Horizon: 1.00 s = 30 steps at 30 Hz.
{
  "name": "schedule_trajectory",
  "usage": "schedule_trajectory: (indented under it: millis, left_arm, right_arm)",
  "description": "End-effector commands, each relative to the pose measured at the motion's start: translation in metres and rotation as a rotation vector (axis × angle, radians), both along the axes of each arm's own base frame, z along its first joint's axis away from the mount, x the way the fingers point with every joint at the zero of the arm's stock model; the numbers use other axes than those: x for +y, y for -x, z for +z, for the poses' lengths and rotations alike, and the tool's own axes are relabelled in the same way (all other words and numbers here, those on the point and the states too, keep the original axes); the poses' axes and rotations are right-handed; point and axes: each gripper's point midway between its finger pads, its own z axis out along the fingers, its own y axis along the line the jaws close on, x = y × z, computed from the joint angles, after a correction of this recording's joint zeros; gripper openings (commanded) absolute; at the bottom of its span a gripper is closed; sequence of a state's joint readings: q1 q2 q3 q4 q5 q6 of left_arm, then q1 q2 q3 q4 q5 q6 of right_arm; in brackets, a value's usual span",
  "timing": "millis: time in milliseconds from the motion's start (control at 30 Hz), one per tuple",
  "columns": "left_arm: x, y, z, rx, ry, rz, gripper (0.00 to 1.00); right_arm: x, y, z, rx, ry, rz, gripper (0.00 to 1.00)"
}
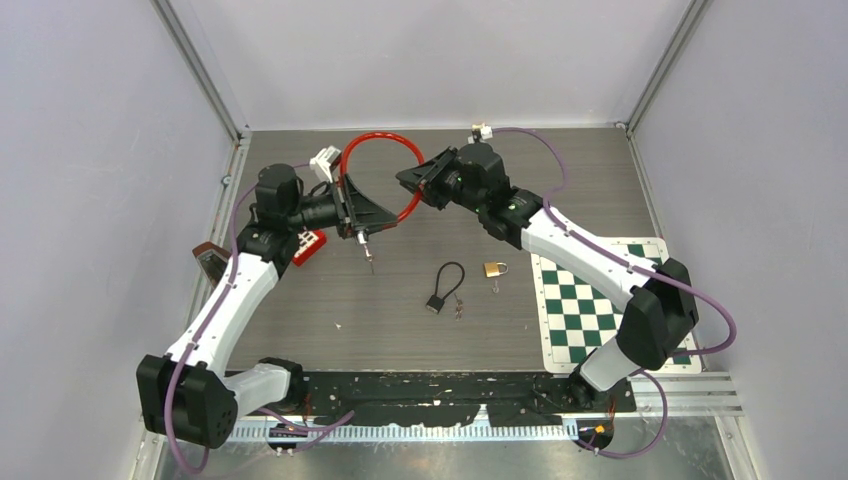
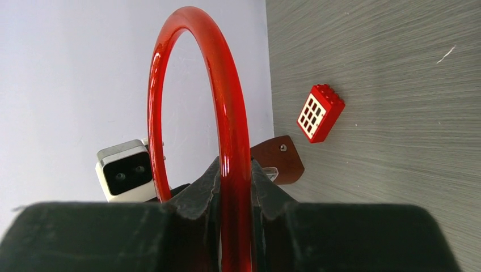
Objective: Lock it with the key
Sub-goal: Lock the lock.
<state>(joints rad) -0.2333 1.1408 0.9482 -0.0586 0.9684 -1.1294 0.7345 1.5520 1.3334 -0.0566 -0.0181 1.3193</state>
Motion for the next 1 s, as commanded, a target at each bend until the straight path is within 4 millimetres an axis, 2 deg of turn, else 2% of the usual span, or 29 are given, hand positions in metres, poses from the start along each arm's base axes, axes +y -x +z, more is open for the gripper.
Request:
schedule_trajectory:
  millis: [0,67,133,233,367,567,667,767,867,967]
  left_arm:
    - [-0.003,-0.003,0.017,-0.130,-0.020,-0.025,0.20]
    - [-0.003,-0.001,0.017,-0.148,-0.024,-0.031,0.31]
    - [-0.002,0.000,0.016,-0.165,-0.030,-0.026,0.37]
    - [-0.002,-0.002,0.019,-0.188,-0.016,-0.015,0.40]
    - [-0.005,-0.003,0.034,-0.283,0.031,-0.037,0.46]
    - [-0.006,-0.001,0.031,-0.307,0.045,-0.065,0.51]
    - [-0.007,-0.002,0.028,-0.296,0.040,-0.072,0.41]
    - [-0.007,-0.005,0.014,-0.258,-0.004,-0.080,0.17]
    - [-0.005,-0.008,-0.007,-0.205,-0.068,-0.079,0.01]
    - [-0.001,-0.007,-0.025,-0.163,-0.137,-0.078,0.00]
  right_arm:
    - [0.029,0.031,0.033,-0.056,-0.054,0.140,0.05]
    - [0.028,0.028,0.032,-0.061,-0.046,0.139,0.05]
    - [0.028,0.026,0.030,-0.057,-0.037,0.141,0.05]
    - [0.031,0.027,0.025,-0.040,-0.030,0.154,0.05]
    - [0.033,0.025,0.021,-0.032,-0.027,0.156,0.05]
    - [0.036,0.022,0.020,-0.032,-0.015,0.157,0.05]
    - [0.036,0.022,0.019,-0.030,-0.011,0.159,0.05]
    - [0.037,0.021,0.020,-0.032,-0.014,0.157,0.05]
    - [0.037,0.020,0.021,-0.038,-0.017,0.153,0.05]
    - [0.038,0.019,0.014,-0.013,-0.018,0.149,0.05]
